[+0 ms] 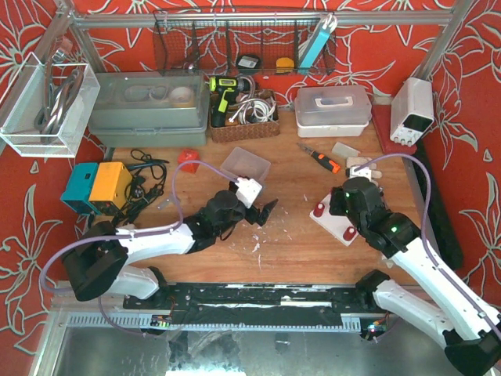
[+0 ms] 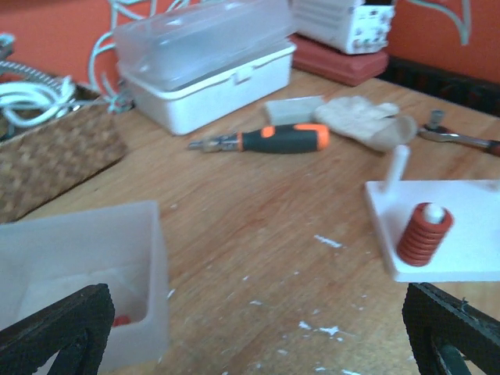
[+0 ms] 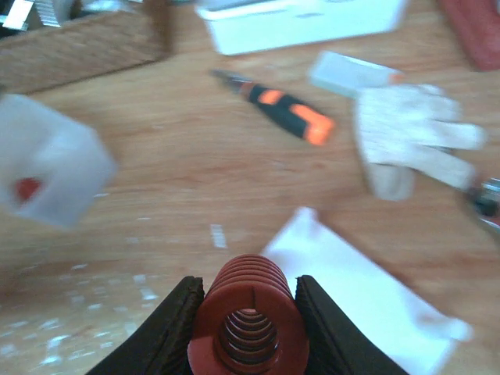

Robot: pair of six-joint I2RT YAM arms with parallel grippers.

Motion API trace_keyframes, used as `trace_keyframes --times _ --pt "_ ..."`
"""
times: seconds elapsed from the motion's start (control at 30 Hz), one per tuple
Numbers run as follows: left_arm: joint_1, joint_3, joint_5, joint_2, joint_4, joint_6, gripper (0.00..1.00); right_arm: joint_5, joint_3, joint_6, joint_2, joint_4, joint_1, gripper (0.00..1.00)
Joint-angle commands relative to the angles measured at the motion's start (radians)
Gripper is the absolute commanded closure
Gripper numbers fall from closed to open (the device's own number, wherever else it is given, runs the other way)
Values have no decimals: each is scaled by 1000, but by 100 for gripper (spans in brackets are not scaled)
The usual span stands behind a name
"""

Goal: Install the large spring

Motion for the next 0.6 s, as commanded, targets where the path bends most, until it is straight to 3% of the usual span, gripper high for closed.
trace_keyframes --times 0.0,0.33,0.57 --pt "-6 25 -167 -5 -66 -108 0 249 36 62 21 -181 -69 100" --pt "-7 -70 -158 -16 12 -65 0 120 -3 104 76 -217 -344 100" --pt "-9 -49 -107 -6 -14 -84 0 24 -26 121 126 -187 -420 100"
